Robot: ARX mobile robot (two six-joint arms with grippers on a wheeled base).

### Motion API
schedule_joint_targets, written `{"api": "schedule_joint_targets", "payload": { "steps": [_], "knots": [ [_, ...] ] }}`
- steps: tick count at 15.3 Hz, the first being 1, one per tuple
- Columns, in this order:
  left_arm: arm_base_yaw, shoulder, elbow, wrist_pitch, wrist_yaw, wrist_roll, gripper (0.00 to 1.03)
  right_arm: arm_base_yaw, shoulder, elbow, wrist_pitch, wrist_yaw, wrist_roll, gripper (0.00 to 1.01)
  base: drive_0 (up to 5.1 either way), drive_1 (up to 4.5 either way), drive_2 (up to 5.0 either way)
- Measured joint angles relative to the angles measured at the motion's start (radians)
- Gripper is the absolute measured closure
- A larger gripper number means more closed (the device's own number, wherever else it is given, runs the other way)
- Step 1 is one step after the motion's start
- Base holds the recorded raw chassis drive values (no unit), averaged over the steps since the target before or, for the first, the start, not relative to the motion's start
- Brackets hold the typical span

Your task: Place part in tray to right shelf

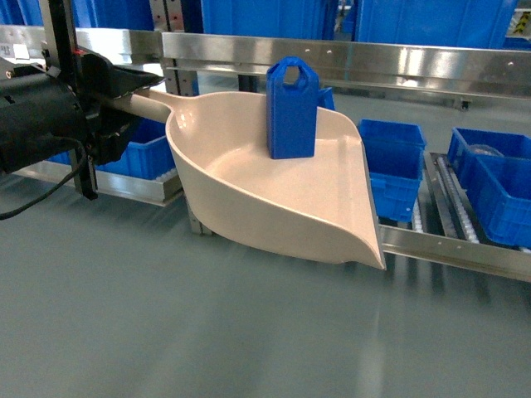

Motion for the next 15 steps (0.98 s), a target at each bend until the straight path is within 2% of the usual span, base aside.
{"api": "schedule_joint_targets", "payload": {
  "steps": [15],
  "knots": [
    [0.000, 0.000, 0.000, 0.000, 0.000, 0.000, 0.89, 0.000, 0.000, 0.000, 0.000, 0.000, 0.000, 0.03, -1.6, -1.61, -1.6]
  ]
}}
